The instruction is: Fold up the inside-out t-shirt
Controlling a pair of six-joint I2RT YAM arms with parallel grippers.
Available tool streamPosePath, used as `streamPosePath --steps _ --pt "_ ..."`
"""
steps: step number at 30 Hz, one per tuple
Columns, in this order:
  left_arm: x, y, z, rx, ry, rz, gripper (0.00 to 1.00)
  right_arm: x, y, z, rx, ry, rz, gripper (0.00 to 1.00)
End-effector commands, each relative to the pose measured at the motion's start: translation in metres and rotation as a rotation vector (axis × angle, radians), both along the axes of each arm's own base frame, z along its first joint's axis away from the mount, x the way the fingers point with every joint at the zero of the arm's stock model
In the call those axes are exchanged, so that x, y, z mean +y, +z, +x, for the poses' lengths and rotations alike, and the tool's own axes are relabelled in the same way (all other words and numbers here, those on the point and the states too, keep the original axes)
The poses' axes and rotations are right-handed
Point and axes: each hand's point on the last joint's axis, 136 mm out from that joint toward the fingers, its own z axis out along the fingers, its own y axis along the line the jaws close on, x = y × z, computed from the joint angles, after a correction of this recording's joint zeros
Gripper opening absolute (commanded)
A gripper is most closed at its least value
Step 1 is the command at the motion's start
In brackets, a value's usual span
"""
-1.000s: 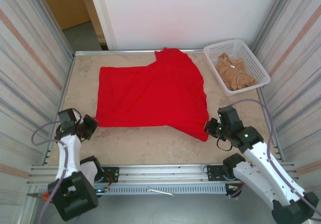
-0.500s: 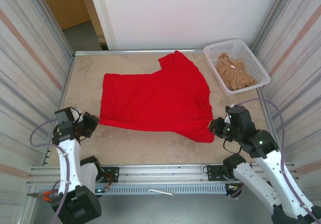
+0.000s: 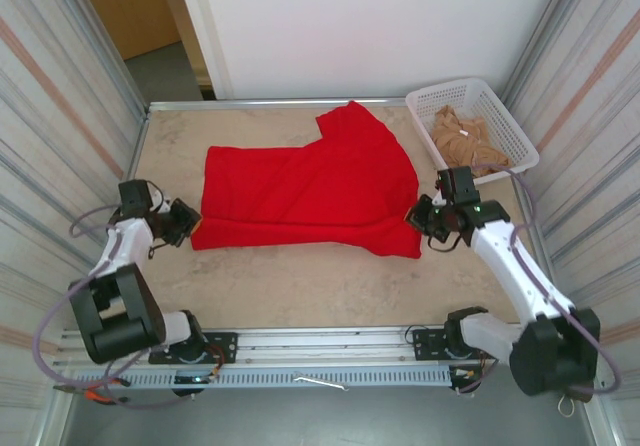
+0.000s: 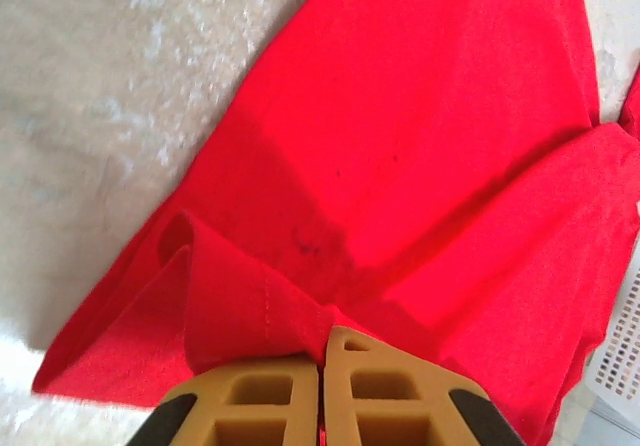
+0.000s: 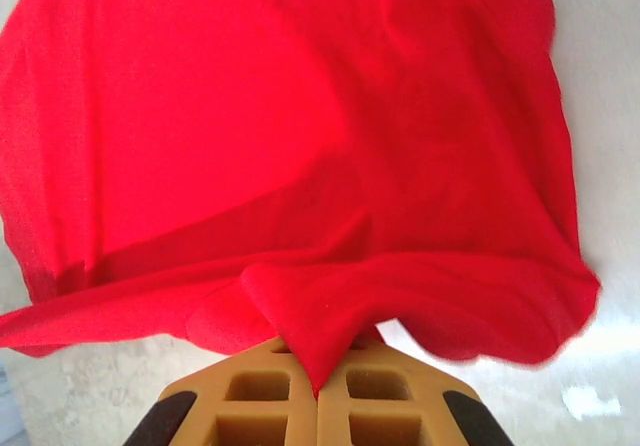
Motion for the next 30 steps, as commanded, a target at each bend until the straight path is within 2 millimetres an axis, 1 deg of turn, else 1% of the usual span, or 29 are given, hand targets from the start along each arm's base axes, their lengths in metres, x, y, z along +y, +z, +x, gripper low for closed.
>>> streamPosePath --steps 1,8,9,10,11,12,13,14,15,16,18,20,22,25,27,30 --pt "0.009 0.001 0.028 -0.039 -0.029 0.062 0.08 0.01 0.019 0.046 -0.099 0.056 0.042 0.0" --pt "0.012 -0.021 0.064 0.011 -0.063 0.077 0.07 0.008 0.0 0.12 -0.048 0.068 0.028 0.0" --pt "0.011 -0.024 0.068 0.019 -0.07 0.079 0.08 0.007 -0.004 0.13 -0.036 0.065 0.022 0.0" --pt "0.01 -0.025 0.074 0.021 -0.079 0.08 0.1 0.007 -0.007 0.139 -0.027 0.069 0.02 0.0" --pt "0.01 -0.028 0.08 0.026 -0.087 0.082 0.17 0.005 -0.009 0.149 -0.023 0.07 0.014 0.06" --pt "0.011 -0.031 0.084 0.037 -0.09 0.085 0.25 0.004 -0.009 0.156 -0.031 0.072 0.005 0.27" --pt "0.012 -0.032 0.09 0.036 -0.092 0.091 0.34 0.0 -0.01 0.163 -0.038 0.067 -0.014 0.43" --pt "0.014 -0.031 0.096 0.034 -0.095 0.095 0.4 -0.002 -0.006 0.166 -0.051 0.064 -0.025 0.5" --pt "0.016 -0.03 0.1 0.033 -0.093 0.096 0.45 -0.002 -0.003 0.166 -0.062 0.066 -0.026 0.51" --pt "0.017 -0.024 0.106 0.015 -0.097 0.096 0.49 -0.001 0.004 0.163 -0.08 0.071 -0.021 0.52" --pt "0.019 -0.009 0.112 -0.018 -0.103 0.109 0.55 0.004 0.01 0.148 -0.088 0.085 -0.027 0.51" --pt "0.017 0.008 0.113 -0.059 -0.112 0.132 0.59 0.013 0.009 0.125 -0.082 0.109 -0.037 0.49" --pt "0.01 0.022 0.107 -0.093 -0.124 0.143 0.62 0.026 0.001 0.104 -0.07 0.128 -0.042 0.48" --pt "-0.007 0.03 0.09 -0.104 -0.149 0.124 0.65 0.047 -0.019 0.075 -0.027 0.165 -0.047 0.48" --pt "-0.018 0.029 0.078 -0.103 -0.163 0.108 0.65 0.058 -0.031 0.064 -0.005 0.177 -0.053 0.49" --pt "-0.031 0.024 0.065 -0.1 -0.173 0.085 0.65 0.062 -0.049 0.054 0.03 0.181 -0.095 0.51"
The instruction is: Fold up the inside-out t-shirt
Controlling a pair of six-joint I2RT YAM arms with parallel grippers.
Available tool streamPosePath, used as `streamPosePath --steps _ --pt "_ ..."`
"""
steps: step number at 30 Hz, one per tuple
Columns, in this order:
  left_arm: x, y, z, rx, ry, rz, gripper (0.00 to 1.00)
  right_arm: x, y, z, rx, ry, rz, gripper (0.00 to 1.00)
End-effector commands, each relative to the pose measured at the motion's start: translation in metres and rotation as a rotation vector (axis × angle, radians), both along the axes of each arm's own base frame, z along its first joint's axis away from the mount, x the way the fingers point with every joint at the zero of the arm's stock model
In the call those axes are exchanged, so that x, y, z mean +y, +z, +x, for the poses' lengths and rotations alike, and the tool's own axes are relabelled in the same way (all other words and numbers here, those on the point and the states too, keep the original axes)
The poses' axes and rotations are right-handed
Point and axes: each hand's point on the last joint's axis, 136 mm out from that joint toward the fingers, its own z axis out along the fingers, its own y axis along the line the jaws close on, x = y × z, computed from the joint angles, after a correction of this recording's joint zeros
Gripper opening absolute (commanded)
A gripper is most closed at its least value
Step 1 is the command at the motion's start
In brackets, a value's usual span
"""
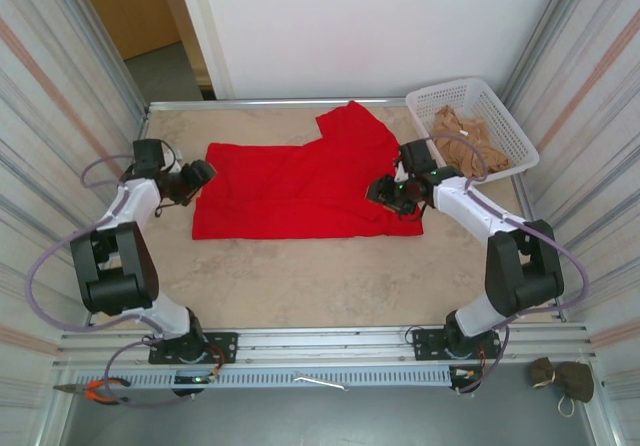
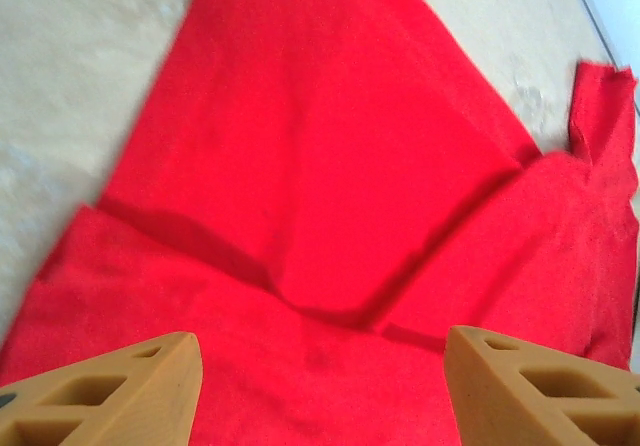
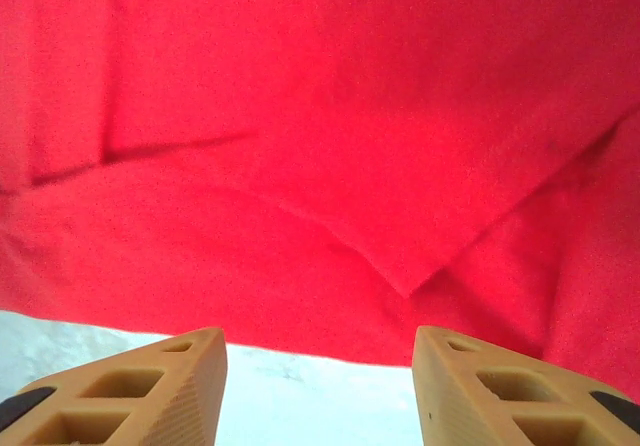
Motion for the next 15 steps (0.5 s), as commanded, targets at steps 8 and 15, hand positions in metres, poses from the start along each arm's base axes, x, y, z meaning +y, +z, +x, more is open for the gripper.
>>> streamPosePath --steps 8,15 --pt "-0.029 -0.038 -0.03 0.079 -0.032 -0.043 0.66 0.008 -0.036 0.008 0.053 -0.038 -0.054 0.48" --pt "-0.027 -0.058 -0.029 0.116 -0.017 -0.038 0.66 0.013 -0.055 0.018 0.092 -0.049 -0.073 0.48"
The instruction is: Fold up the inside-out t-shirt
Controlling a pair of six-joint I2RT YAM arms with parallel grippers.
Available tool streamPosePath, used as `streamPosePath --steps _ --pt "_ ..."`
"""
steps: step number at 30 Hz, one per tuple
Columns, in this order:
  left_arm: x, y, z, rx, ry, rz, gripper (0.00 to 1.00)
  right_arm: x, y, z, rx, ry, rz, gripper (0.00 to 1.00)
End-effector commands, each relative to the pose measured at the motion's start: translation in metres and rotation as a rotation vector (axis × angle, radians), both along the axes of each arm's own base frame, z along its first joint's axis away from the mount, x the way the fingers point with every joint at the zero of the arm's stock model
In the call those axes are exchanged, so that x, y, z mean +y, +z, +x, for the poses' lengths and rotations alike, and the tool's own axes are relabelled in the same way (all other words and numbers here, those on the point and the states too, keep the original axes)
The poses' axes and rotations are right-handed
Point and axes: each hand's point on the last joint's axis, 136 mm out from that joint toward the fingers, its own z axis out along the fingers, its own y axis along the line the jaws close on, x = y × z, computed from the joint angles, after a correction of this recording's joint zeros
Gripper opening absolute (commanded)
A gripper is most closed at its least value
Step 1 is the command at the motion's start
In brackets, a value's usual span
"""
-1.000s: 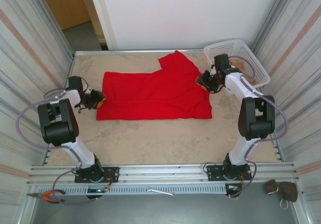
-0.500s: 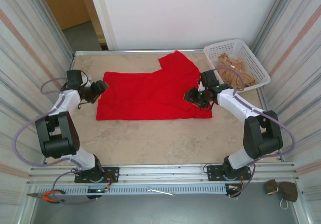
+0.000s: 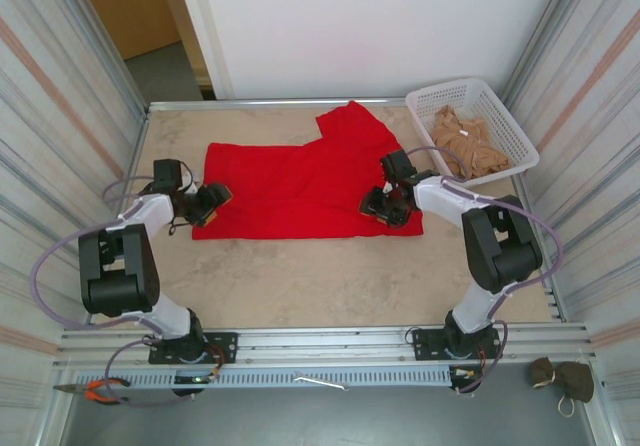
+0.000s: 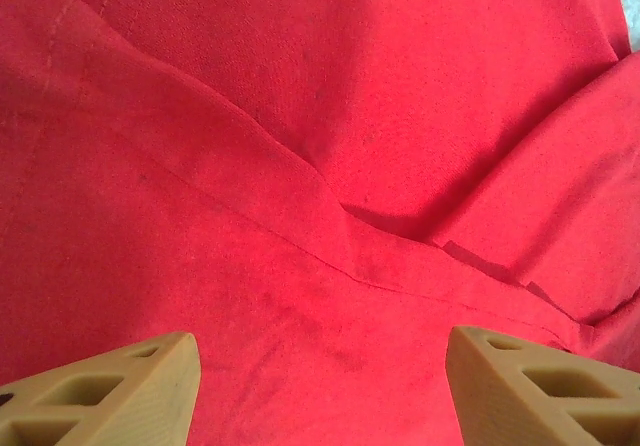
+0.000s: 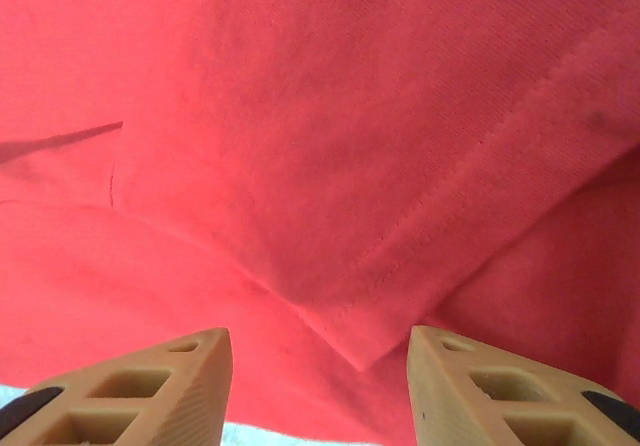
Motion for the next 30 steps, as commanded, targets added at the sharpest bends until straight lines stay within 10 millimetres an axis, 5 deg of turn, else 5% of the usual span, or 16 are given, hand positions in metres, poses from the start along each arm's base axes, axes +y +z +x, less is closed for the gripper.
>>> streamPosePath --steps 1,3,6,11,16,17,19,20,25,30 --pt "0.002 -0.009 0.003 0.009 0.014 0.01 0.66 0.003 -0.002 0.013 -0.009 -0.026 -0.008 0.46" --pt "0.003 -0.014 0.004 0.02 0.018 0.013 0.66 0.005 -0.003 0.016 -0.009 -0.026 -0.007 0.36" --pt "0.003 -0.021 0.004 0.032 0.022 0.01 0.66 0.01 0.003 0.021 -0.02 -0.019 0.015 0.0" --pt "0.002 -0.028 0.004 0.044 0.023 0.001 0.66 0.026 0.036 0.042 -0.09 0.0 0.079 0.0" --pt "0.0 -0.03 0.006 0.05 0.013 0.0 0.66 0.056 0.049 0.093 -0.127 0.034 0.142 0.0" --pt "0.0 -0.032 0.005 0.053 0.013 0.0 0.66 0.067 0.049 0.107 -0.138 0.068 0.17 0.02" --pt "-0.001 -0.034 0.005 0.061 0.011 -0.003 0.66 0.087 0.056 0.126 -0.181 0.154 0.222 0.47" --pt "-0.001 -0.035 0.005 0.063 0.012 -0.006 0.66 0.089 0.059 0.131 -0.196 0.171 0.222 0.57" --pt "-0.005 -0.028 0.008 0.047 0.008 -0.021 0.66 0.06 0.086 0.114 -0.274 0.147 0.185 0.61" --pt "-0.007 -0.009 0.012 0.004 0.006 -0.027 0.66 -0.005 0.066 0.092 -0.235 -0.008 0.044 0.6"
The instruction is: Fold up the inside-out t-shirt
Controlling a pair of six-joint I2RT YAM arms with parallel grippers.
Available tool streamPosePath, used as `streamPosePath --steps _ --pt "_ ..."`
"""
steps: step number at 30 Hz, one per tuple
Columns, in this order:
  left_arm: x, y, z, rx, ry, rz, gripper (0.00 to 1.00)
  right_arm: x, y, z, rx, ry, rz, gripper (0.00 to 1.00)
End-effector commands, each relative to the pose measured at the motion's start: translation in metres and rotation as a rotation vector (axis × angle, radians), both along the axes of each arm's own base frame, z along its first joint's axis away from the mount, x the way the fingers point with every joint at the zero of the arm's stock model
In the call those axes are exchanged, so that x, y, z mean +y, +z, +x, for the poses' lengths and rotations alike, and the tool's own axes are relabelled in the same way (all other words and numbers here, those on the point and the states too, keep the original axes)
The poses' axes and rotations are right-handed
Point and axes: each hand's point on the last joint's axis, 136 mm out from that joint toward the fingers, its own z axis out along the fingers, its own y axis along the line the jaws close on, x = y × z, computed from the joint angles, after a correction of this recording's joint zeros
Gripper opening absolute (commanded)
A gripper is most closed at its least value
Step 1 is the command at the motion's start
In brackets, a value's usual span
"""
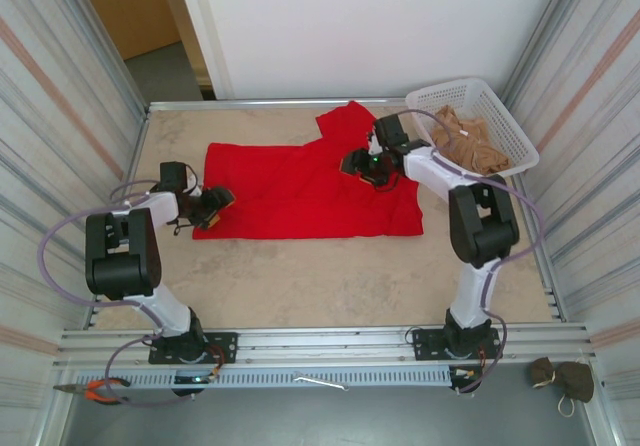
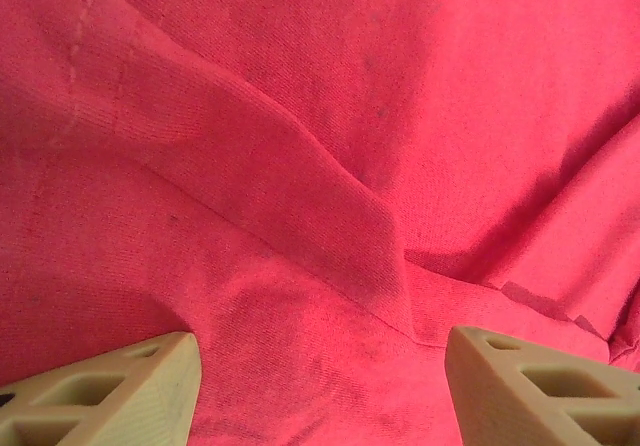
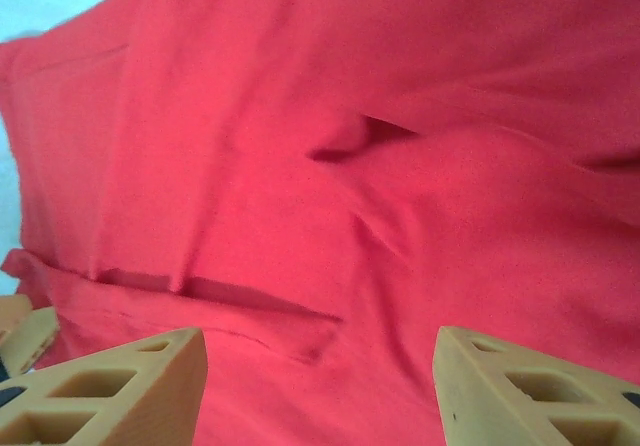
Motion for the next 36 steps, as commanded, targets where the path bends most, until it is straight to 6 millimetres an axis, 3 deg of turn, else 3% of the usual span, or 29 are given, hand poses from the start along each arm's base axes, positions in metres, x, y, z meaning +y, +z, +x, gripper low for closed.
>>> streamPosePath --steps 1,4,7,17,19,22,23,28,29,30,31,32,36 --pt "-0.005 0.022 0.005 -0.046 -0.004 -0.015 0.66 -0.051 0.003 -0.001 -0.018 -0.125 -0.096 0.6" --pt "-0.004 0.034 0.005 -0.07 -0.003 -0.007 0.66 -0.077 -0.012 -0.001 0.02 -0.185 -0.128 0.59" --pt "-0.004 0.042 0.005 -0.086 -0.002 -0.007 0.66 -0.088 -0.025 0.007 0.038 -0.19 -0.174 0.58" --pt "-0.006 0.046 0.006 -0.094 0.005 -0.023 0.66 -0.094 -0.05 0.039 0.086 -0.157 -0.252 0.5" --pt "-0.006 0.045 0.006 -0.092 0.007 -0.025 0.66 -0.093 -0.054 0.044 0.092 -0.153 -0.254 0.36" --pt "-0.006 0.042 0.007 -0.088 0.007 -0.027 0.66 -0.091 -0.055 0.052 0.093 -0.148 -0.241 0.03" --pt "-0.006 0.042 0.008 -0.087 0.007 -0.027 0.66 -0.091 -0.054 0.055 0.091 -0.148 -0.235 0.0" --pt "-0.005 0.039 0.01 -0.08 0.006 -0.025 0.66 -0.084 -0.044 0.076 0.054 -0.143 -0.196 0.0" --pt "-0.005 0.038 0.01 -0.078 0.009 -0.023 0.66 -0.084 -0.042 0.081 0.046 -0.144 -0.188 0.14" --pt "-0.004 0.038 0.012 -0.078 0.009 -0.021 0.66 -0.084 -0.041 0.085 0.039 -0.145 -0.183 0.36" --pt "-0.002 0.038 0.014 -0.08 0.015 -0.017 0.66 -0.086 -0.039 0.087 0.035 -0.151 -0.179 0.47" --pt "0.001 0.039 0.016 -0.082 0.022 -0.014 0.66 -0.088 -0.034 0.088 0.025 -0.157 -0.169 0.53" --pt "0.017 0.056 0.019 -0.113 0.059 -0.007 0.67 -0.096 0.001 0.07 -0.029 -0.17 -0.135 0.56"
